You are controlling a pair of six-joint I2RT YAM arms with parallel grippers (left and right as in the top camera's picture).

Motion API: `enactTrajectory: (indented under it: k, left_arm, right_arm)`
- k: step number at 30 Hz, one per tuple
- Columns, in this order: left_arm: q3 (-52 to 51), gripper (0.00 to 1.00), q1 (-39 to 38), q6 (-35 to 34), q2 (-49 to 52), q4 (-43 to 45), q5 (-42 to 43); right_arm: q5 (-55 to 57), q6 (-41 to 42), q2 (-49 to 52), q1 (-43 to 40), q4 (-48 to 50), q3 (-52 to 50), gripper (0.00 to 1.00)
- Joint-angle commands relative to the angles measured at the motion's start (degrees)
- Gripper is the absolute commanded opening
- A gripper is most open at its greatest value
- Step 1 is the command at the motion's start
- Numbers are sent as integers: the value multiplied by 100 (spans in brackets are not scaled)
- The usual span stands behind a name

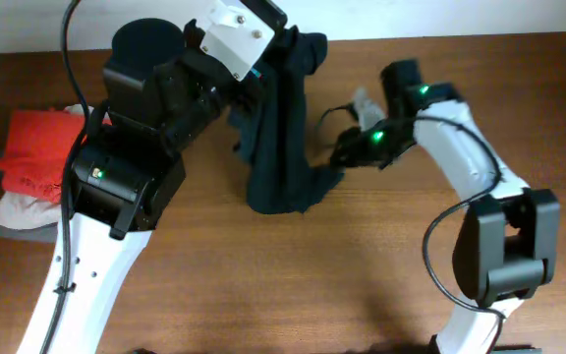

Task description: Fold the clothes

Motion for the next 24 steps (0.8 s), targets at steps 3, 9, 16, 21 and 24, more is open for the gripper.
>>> enactTrajectory:
  k: [3,9,16,21,24]
  left_arm:
    - [240,0,-7,68,7,35,-157]
    - [422,0,-9,63,2,33,-155]
    - [658,0,-9,-42,2,-74,-140]
    - [815,0,-9,-42,2,-118,-140]
    - [946,0,-9,-39,2,-225,-142]
  right_arm:
    - [-1207,-656,-35,83,964,-852,72]
    - [-1281,-365,-35,83,2179,-1617,85]
    - [-1919,59,-35,116,3473,-2072,82]
    - [-1910,59,-35,337,3869,-2072,75]
    - [-1923,61,-35,487,3923,-2072,55]
